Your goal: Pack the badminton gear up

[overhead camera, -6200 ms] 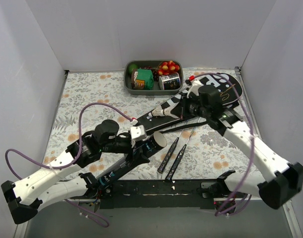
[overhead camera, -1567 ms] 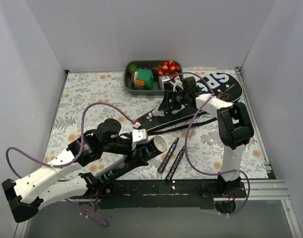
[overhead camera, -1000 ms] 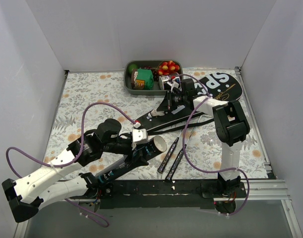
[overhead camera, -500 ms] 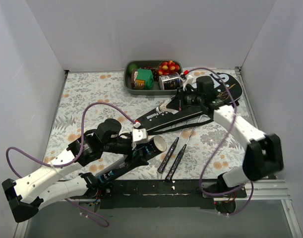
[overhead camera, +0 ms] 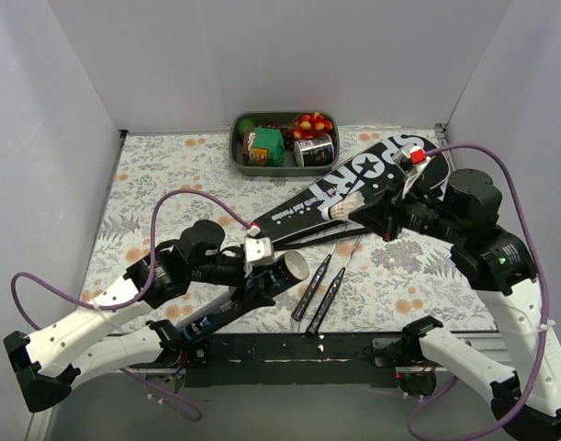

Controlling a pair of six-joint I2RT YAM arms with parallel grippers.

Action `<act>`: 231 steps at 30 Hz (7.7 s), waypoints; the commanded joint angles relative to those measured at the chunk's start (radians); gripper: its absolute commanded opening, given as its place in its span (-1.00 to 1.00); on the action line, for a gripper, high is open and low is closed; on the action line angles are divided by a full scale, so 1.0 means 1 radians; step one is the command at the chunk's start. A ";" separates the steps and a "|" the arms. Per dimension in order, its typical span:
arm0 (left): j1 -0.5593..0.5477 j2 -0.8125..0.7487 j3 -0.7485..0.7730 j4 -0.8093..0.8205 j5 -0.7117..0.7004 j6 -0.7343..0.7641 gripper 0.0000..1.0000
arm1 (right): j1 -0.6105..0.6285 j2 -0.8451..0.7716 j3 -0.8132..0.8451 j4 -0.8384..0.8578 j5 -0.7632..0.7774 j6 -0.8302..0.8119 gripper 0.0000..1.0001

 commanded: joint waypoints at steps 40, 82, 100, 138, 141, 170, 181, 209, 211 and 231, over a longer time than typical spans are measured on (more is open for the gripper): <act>-0.004 -0.019 0.000 -0.008 -0.020 -0.022 -0.53 | 0.371 0.102 -0.032 0.004 -0.053 0.133 -0.97; -0.002 -0.071 -0.012 -0.011 -0.018 -0.024 -0.52 | 0.504 0.163 0.254 -0.217 0.390 0.112 0.21; -0.002 -0.114 -0.014 -0.020 -0.026 -0.036 -0.52 | 0.197 0.377 -0.196 0.273 0.196 0.199 0.29; -0.004 -0.133 0.025 -0.051 -0.006 -0.052 -0.52 | 0.285 1.122 0.149 0.257 -0.349 -0.126 0.22; -0.004 -0.136 0.025 -0.055 -0.007 -0.052 -0.52 | 0.289 1.133 0.152 0.248 -0.351 -0.133 0.22; -0.002 -0.137 0.032 -0.075 -0.012 -0.050 -0.51 | 0.329 0.947 0.021 0.264 -0.242 -0.109 -0.97; -0.004 -0.107 0.062 -0.109 -0.039 -0.030 -0.51 | 0.329 0.406 0.041 -0.045 0.280 -0.035 -0.97; -0.002 0.030 0.112 -0.092 -0.058 -0.010 -0.51 | 0.443 0.209 0.278 -0.374 0.011 -0.109 -0.97; -0.004 0.028 0.114 -0.092 -0.055 -0.012 -0.51 | 0.463 0.220 0.272 -0.354 0.033 -0.098 -0.97; -0.004 -0.041 0.092 -0.109 -0.030 -0.010 -0.51 | 0.497 0.402 0.200 -0.130 -0.148 -0.091 -0.97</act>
